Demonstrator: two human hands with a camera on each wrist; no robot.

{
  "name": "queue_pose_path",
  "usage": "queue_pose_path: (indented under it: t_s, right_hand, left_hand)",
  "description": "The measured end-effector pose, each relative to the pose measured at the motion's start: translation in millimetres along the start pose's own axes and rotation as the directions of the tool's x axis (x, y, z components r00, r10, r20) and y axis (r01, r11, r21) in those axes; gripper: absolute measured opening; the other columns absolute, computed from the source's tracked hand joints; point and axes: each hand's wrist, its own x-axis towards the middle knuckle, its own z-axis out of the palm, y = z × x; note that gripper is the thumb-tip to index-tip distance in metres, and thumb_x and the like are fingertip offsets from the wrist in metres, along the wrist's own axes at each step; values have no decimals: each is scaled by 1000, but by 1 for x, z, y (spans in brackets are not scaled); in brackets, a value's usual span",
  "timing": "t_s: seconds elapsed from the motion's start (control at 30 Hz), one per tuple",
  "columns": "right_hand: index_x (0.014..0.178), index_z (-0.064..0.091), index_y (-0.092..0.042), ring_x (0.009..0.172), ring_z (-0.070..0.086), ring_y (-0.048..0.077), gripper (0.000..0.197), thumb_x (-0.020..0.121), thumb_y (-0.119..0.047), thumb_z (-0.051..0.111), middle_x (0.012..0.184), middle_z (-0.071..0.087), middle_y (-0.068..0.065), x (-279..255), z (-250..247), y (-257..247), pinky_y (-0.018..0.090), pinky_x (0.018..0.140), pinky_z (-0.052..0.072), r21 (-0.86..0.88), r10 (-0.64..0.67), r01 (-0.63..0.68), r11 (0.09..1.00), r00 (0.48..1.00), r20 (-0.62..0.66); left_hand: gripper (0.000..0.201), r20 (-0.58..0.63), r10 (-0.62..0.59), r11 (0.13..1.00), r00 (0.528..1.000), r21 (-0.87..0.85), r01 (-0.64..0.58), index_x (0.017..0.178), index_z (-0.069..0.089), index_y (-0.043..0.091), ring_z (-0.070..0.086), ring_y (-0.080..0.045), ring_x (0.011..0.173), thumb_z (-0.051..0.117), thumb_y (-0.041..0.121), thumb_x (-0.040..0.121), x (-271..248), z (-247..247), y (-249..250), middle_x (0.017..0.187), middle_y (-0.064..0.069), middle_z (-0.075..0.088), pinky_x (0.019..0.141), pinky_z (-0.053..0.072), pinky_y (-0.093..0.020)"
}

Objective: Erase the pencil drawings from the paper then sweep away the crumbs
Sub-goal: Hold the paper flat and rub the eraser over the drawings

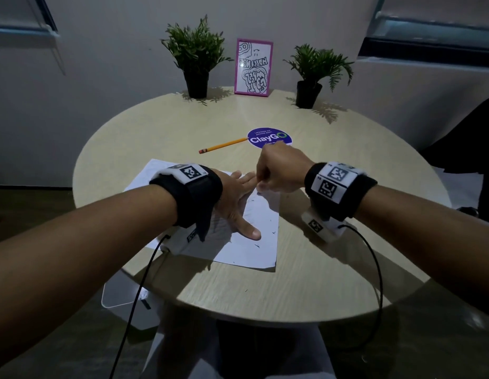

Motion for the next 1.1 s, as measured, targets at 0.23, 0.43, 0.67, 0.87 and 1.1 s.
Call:
queue_pose_path:
  t_s: [0.23,0.43,0.67,0.87,1.1]
  right_hand:
    - [77,80,-22,65,56,5,7,74,-27,84,70,71,-7,-24,-1,-26,34,66,55,123,-211,191,974,961,177]
    - [85,81,-20,73,60,17,15,77,-33,84,75,73,-3,2,1,0,26,58,43,-1,-23,23,1000,1000,8]
    - [79,81,-20,73,65,12,10,76,-28,83,71,71,-18,-28,-3,-27,34,70,54,163,-281,249,955,936,210]
    - [75,80,-22,66,67,9,10,74,-30,84,66,72,-8,-3,3,23,39,67,59,100,2,-12,995,994,107]
    - [76,80,-21,62,63,5,10,76,-29,85,60,68,-12,13,5,27,25,56,45,90,88,-92,992,995,44]
  left_hand:
    - [103,104,62,998,993,-27,-60,143,45,33,18,-26,150,55,87,56,-4,-3,1,160,1,25,119,23,-53]
    - [134,11,9,1000,1000,2,-9,155,-17,33,-8,-22,153,66,83,63,3,1,-2,164,10,-16,120,16,-58]
    - [87,95,39,999,995,15,-40,150,39,29,14,-25,151,61,74,77,-4,-4,4,162,-1,23,120,19,-51]
    - [144,42,-8,1000,999,-27,9,153,-24,27,-19,-14,151,67,86,58,9,4,-9,162,13,-25,122,12,-54]
    - [123,-72,43,999,996,-25,-45,158,-10,27,-7,-14,153,62,78,73,3,-1,-15,165,11,-14,124,8,-47]
